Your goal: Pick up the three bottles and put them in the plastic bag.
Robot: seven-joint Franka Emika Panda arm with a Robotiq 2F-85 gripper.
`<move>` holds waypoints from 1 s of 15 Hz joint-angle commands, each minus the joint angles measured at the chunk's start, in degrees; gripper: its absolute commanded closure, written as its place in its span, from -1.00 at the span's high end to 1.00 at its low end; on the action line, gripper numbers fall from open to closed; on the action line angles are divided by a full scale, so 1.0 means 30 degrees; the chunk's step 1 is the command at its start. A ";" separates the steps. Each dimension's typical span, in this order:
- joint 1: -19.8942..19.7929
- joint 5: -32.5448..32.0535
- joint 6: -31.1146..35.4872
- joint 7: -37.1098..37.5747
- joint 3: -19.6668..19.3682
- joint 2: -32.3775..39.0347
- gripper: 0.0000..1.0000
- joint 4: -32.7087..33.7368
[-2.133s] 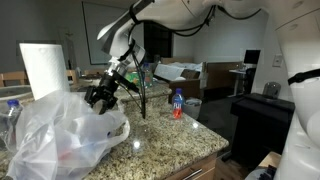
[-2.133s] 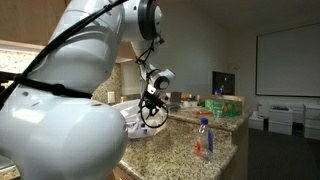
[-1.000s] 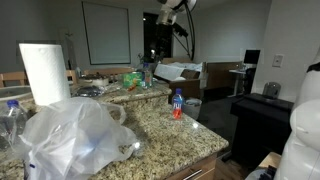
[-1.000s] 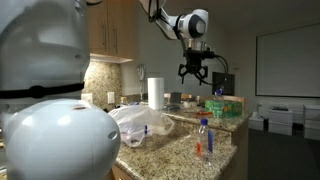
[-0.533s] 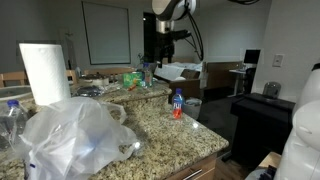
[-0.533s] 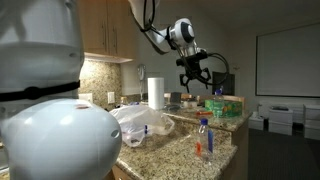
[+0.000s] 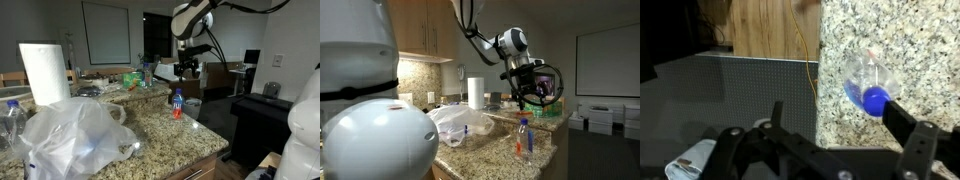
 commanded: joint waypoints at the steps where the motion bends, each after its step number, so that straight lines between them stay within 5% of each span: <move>1: -0.0548 0.1555 0.1040 0.2006 -0.0450 0.0122 1.00 -0.1087; 11: -0.0281 0.9410 0.4916 0.1135 -0.1013 0.1067 1.00 -0.1215; 15: -0.0089 1.0900 0.4512 0.0937 -0.0771 0.1813 1.00 -0.0986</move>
